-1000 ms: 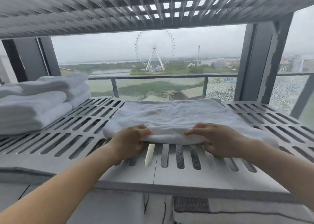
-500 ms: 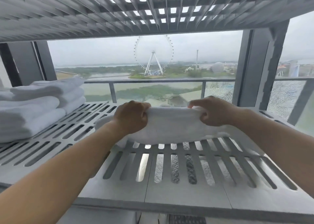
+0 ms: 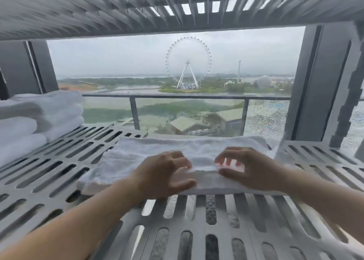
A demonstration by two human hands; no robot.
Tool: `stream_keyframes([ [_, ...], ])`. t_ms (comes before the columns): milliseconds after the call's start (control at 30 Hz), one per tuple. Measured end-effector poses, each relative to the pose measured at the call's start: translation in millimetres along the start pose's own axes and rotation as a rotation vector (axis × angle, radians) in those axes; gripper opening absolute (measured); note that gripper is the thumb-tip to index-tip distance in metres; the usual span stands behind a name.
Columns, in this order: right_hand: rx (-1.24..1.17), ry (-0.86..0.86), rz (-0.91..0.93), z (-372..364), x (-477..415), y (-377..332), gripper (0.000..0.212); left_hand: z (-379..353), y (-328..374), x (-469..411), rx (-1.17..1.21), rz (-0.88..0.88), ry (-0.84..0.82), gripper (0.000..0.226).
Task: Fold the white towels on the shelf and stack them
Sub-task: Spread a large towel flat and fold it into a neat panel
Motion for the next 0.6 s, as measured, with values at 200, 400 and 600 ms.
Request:
stream_keyframes([
  [200,-0.102,0.069,-0.060,-1.9,6.0,8.8,0.014,10.4,0.8,-3.1,-0.072,0.008,0.172,0.020],
  [400,0.224,0.435,-0.020,10.8,8.0,-2.5,0.010,19.5,13.4,-3.5,-0.253,-0.016,0.363,0.022],
  [600,0.527,0.376,0.359,7.3,43.5,-13.8,0.016,18.6,17.1,11.1,-0.337,-0.364,0.171,0.016],
])
Point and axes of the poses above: each hand's wrist, its own x-axis away from the middle knuckle, its own z-axis out of the back of the hand, y = z × x, the point moved 2 cm from there along -x, towards the middle knuckle, and after that the axes turned 8 degrees about -z, right-handed, at the moved point
